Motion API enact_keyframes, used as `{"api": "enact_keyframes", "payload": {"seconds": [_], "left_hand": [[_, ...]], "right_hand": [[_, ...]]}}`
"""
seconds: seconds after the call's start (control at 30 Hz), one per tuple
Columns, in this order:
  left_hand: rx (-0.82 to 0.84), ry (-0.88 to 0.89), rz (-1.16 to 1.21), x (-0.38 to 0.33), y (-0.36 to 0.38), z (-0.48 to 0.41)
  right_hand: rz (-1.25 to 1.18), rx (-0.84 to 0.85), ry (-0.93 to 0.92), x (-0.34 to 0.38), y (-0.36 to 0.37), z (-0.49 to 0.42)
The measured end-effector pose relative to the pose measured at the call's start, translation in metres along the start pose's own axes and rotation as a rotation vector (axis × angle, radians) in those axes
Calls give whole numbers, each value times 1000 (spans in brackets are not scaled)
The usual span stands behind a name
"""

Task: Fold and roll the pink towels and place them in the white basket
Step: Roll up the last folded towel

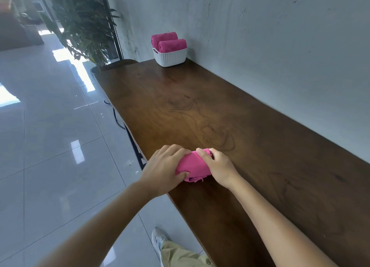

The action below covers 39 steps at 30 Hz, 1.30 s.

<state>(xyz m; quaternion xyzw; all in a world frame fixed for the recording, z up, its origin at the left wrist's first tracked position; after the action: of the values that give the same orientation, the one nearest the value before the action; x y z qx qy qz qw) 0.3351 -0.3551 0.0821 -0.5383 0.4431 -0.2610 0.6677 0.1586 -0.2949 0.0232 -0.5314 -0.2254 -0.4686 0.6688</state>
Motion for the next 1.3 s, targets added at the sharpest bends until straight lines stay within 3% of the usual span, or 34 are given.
{"api": "enact_keyframes", "payload": {"seconds": [0.2,0.3,0.4,0.53,0.77,0.87,1.1,1.3], "left_hand": [[-72,-71,-229,-8,30,-9],[-114,-94,-271,-2,31,-13],[-26,-113,-262,6,27,-19],[128,-130,-106,10,18,-21],[331,-112,484,13,13,-12],[231,-91,571,4,12,-4],[-91,-183,456,-12,-1,4],[-243,-183,748,-6,-10,14]], "right_hand": [[34,-21,98,4,-2,-6],[-43,77,71,5,2,-2],[-133,190,27,7,-2,10],[-181,285,-7,8,-6,20],[-260,82,-57,29,-15,46],[-208,14,-33,44,-16,53],[-129,-85,-57,70,-12,64],[-234,13,-155,71,-7,70]]}}
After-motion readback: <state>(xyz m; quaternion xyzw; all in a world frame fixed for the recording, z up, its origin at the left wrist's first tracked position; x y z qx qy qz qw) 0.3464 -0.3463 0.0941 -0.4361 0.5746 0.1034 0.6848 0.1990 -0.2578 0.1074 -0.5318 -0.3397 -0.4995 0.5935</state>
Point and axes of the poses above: each hand's wrist, its own z-axis away from the middle knuckle, its own y-axis out of the palm, x = y × z, the point moved 6 cm from there along -z, towards the middle knuckle, and after that the axes turned 15 degrees about x, right-handed, at the moved point
